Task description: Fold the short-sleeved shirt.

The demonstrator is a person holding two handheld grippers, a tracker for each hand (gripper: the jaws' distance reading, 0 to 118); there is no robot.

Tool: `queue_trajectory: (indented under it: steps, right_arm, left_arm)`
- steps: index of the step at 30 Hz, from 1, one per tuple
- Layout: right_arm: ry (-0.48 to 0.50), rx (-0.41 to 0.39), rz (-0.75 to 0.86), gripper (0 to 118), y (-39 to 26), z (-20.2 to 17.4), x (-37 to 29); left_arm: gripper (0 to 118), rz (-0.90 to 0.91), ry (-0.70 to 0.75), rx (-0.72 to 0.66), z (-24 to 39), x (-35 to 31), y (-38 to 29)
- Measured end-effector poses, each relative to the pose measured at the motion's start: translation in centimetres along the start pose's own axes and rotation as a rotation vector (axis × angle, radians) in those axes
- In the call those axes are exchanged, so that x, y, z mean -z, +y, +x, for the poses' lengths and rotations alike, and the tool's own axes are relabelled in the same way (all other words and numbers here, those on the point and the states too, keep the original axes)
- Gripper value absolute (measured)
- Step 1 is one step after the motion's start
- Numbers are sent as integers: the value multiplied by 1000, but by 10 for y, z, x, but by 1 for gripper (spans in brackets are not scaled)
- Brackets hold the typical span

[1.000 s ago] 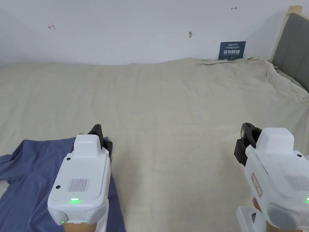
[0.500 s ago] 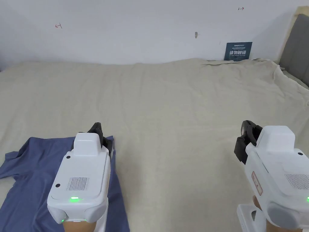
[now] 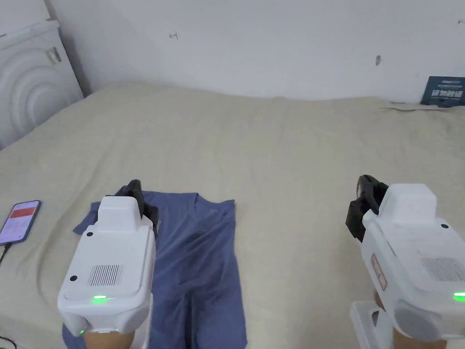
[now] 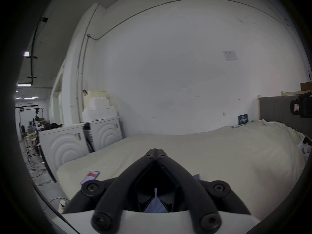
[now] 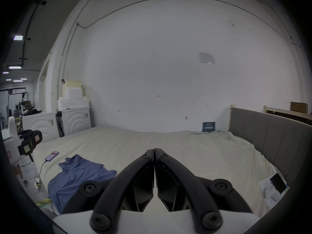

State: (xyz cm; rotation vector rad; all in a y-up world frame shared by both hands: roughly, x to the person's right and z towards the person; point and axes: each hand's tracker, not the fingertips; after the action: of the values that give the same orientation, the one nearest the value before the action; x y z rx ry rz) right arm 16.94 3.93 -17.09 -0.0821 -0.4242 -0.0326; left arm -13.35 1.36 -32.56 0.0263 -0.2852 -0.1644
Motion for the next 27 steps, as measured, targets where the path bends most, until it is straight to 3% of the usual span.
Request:
queue_trajectory:
  steps: [13, 27]
  right_arm:
    - [233, -6, -18, 0, -8, -91, 24]
    - [267, -19, -30, 0, -11, -107, 28]
  left_arm:
    - [0, -42, 260, 18, -103, -44, -11]
    - [0, -70, 295, 18, -118, -51, -22]
